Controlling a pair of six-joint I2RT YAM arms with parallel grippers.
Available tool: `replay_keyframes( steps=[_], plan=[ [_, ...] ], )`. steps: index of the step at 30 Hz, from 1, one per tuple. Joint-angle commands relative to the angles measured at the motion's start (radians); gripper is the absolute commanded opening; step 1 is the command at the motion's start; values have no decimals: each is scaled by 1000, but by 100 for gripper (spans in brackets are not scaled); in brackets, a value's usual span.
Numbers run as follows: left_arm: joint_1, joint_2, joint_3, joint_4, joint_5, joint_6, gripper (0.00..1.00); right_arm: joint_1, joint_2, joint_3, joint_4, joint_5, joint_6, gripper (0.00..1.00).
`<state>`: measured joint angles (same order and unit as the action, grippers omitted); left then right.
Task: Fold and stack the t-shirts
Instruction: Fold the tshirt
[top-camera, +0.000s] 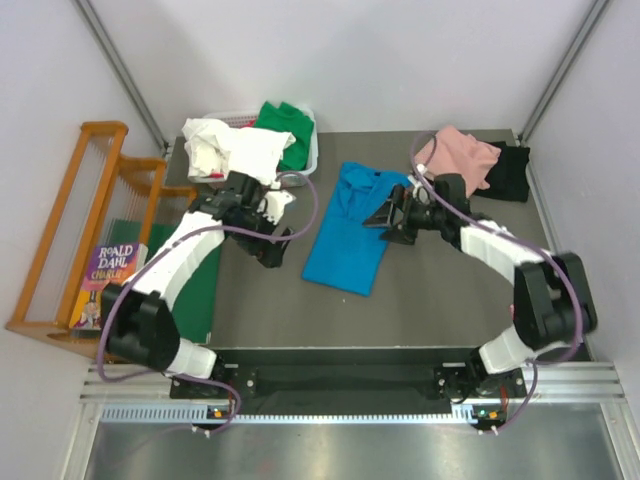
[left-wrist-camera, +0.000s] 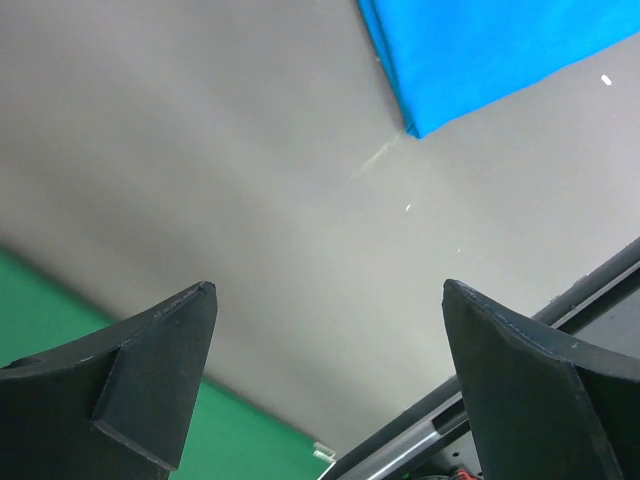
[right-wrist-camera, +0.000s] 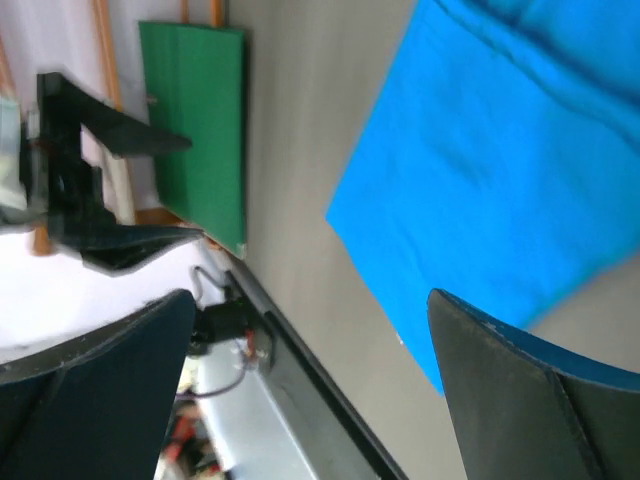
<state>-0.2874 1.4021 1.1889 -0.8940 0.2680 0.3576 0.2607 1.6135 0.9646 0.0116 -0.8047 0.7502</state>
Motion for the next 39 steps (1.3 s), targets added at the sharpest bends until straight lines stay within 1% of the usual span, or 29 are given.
replay_keyframes(
  steps=[1,2,3,4,6,9,13,15,24,27,30,33,34,37,39],
  plan=[
    [-18,122,34,78,54,-49,99,24,-193,-220,-161,180,-78,100],
    [-21,167,37,86,71,-49,99,32,-226,-259,-167,205,-75,100],
    [-21,187,43,98,91,-52,99,52,-277,-335,-164,226,-55,100],
    [-24,202,46,116,105,-55,99,63,-297,-368,-133,245,-46,100],
    [-25,251,60,132,126,-62,99,90,-329,-432,-121,269,-19,96],
    [-41,305,80,142,169,-72,99,121,-328,-470,-76,297,15,95],
    [-93,354,83,167,168,-86,99,153,-270,-461,-22,309,44,90],
    [-117,360,77,182,169,-95,99,170,-225,-445,14,306,63,89],
    [-118,356,5,289,237,-201,99,250,-86,-409,142,325,153,80],
    [-118,367,-14,294,244,-203,99,271,-55,-396,166,331,172,78],
    [-119,380,-31,305,261,-212,99,281,-33,-389,177,340,179,73],
    [-119,391,-43,308,289,-227,99,287,-17,-388,183,341,189,66],
    [-121,391,-49,310,303,-229,99,288,-15,-388,185,341,189,60],
    [-127,390,-64,319,293,-233,99,293,-15,-395,185,346,193,51],
    [-130,391,-72,325,301,-241,99,293,-17,-402,185,352,193,49]
  ],
)
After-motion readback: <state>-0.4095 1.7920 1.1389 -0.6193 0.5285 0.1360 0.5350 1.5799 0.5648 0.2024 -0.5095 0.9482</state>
